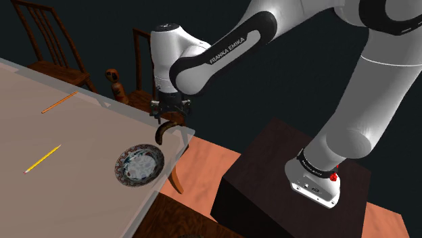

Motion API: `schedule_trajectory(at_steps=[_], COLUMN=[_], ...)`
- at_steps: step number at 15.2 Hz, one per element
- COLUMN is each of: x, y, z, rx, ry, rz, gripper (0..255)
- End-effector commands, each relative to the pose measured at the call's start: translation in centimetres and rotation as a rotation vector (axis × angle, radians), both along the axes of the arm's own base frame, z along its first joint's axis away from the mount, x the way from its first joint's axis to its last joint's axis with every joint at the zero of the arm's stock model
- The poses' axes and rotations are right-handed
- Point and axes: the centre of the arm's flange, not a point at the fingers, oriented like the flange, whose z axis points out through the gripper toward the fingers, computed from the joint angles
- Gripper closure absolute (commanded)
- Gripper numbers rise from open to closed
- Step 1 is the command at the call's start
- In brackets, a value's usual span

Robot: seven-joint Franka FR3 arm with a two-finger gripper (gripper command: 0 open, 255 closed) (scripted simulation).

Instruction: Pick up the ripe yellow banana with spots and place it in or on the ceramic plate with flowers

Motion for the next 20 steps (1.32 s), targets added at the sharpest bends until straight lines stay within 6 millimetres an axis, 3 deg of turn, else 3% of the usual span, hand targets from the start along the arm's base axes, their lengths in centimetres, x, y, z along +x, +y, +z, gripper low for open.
schedule_trajectory(at_steps=[1, 4, 12, 20], x=[2.1, 4.9, 5.1, 5.1], y=[0.9, 2.3, 2.5, 2.5], z=[-1.6, -4.1, -8.3, -8.3], rx=[-0.003, -0.005, -0.005, -0.005], ry=[0.003, 0.008, 0.009, 0.009], rz=[-0.053, -0.126, -0.132, -0.132], gripper=[0, 0, 0, 0])
